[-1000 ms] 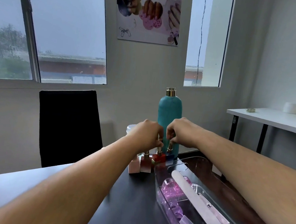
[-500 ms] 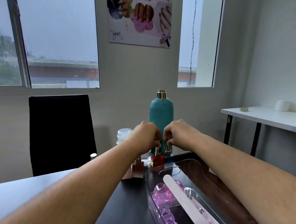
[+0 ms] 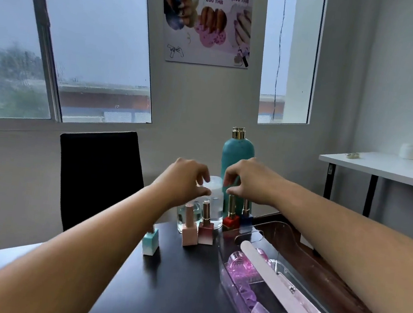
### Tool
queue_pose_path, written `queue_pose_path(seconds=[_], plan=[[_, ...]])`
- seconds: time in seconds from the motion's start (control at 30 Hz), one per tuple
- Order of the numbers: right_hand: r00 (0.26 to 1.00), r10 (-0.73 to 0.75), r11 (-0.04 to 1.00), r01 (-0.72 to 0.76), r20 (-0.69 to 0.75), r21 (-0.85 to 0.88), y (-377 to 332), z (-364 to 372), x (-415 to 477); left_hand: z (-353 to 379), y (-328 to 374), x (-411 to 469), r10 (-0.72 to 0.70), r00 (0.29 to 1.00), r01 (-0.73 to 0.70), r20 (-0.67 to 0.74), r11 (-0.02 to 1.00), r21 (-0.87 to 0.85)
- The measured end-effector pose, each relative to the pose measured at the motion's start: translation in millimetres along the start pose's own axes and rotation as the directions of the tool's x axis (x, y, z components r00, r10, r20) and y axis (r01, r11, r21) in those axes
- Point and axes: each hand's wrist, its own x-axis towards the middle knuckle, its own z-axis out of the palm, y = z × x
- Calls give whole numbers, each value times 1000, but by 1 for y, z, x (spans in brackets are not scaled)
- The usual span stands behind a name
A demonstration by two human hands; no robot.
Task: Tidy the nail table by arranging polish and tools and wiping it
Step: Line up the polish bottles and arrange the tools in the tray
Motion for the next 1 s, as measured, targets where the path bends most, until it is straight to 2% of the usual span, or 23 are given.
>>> queue_pose_path(seconds=[0.13,0.33,0.53,0.77,0.93,1.0], plan=[[991,-44,999,46,127,-12,-32,9,4,-5,-13,-24,-44,994,35,101,996,83],[971,9,991,24,241,-131,-51,26,11,10,-13,-32,-94,981,83,172,994,72],[979,14,994,8,202,-107,-33,27,11,19,-10,-27,-121,984,125,132,992,-22],[987,-15,969,54,163,-241,-21,27,12,29,1,-17,-132,987,139,94,987,-76],[988,-1,995,16,155,-95,-8,12,11,32,1,-15,-138,986,146,89,985,-95],[987,6,996,7,158,-86,-1,4,9,31,0,-16,-129,988,137,80,986,-92]])
